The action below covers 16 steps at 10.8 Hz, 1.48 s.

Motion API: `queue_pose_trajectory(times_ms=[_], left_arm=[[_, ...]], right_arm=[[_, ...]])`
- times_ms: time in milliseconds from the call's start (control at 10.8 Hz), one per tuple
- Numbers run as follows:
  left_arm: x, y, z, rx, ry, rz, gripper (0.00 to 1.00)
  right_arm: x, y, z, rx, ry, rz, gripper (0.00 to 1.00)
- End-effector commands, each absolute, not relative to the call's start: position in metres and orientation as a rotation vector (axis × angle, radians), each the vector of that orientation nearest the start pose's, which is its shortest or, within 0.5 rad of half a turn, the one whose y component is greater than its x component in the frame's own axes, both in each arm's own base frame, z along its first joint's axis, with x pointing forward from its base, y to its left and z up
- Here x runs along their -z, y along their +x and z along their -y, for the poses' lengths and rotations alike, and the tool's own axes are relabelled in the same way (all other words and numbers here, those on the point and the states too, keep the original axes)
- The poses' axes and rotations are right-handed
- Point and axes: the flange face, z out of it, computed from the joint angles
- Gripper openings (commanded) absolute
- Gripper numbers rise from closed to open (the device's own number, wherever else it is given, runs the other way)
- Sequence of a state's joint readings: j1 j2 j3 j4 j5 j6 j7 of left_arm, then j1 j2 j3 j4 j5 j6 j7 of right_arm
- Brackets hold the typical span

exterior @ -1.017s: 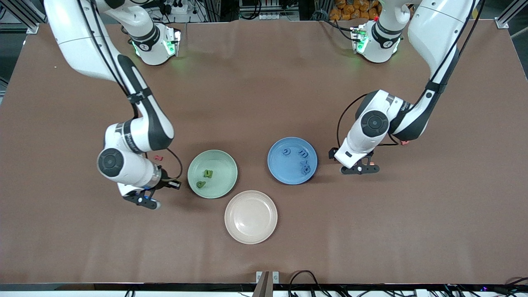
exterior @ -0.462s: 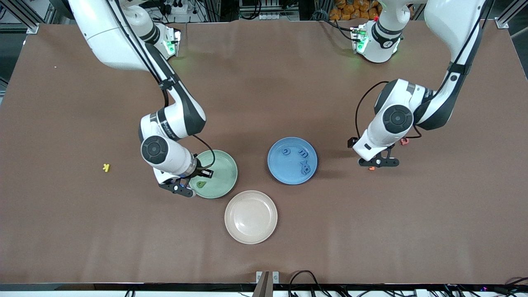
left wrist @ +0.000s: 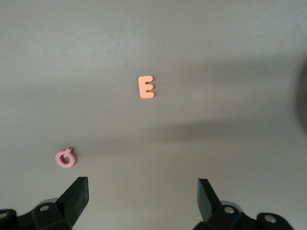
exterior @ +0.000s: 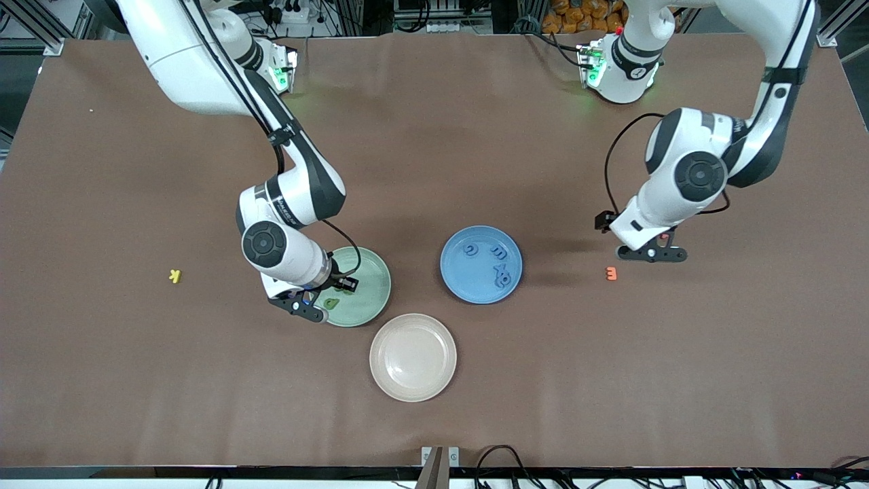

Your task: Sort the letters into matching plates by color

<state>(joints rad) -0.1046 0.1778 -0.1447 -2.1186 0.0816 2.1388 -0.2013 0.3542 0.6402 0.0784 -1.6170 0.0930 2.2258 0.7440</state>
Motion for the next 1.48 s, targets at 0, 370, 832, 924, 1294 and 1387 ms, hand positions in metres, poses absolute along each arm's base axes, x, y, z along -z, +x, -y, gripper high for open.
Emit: queue_pose_trajectory(times_ms=[0,370,832,924,1294,1387], left_arm=[[-0.377,0.529,0.076,-0.158,-3.139,-0.136,1.0],[-0.474,0.564,0.061,-0.059,-3.206,-0.136,1.0],[-0.59,0.583,0.056,0.157,-3.197,-0.101,1.0],[-0.61,0.583,0.054,0.17,-3.18,-0.106,1.0],[-0.638,0.573,0.04,0.104,-3.138,-0.099,1.0],[-0.645,0.571,0.038,0.104,-3.138,-0.092,1.0]], right_arm=[[-0.258,0.639,-0.273,-0.116,-3.003,-0.528,1.0],[-0.267,0.656,-0.221,-0.124,-3.04,-0.436,1.0],[-0.293,0.681,-0.088,-0.117,-3.088,-0.276,1.0],[-0.295,0.684,-0.063,-0.109,-3.092,-0.273,1.0],[-0.303,0.687,0.03,-0.079,-3.128,-0.2,1.0],[-0.304,0.685,0.05,-0.081,-3.149,-0.191,1.0]])
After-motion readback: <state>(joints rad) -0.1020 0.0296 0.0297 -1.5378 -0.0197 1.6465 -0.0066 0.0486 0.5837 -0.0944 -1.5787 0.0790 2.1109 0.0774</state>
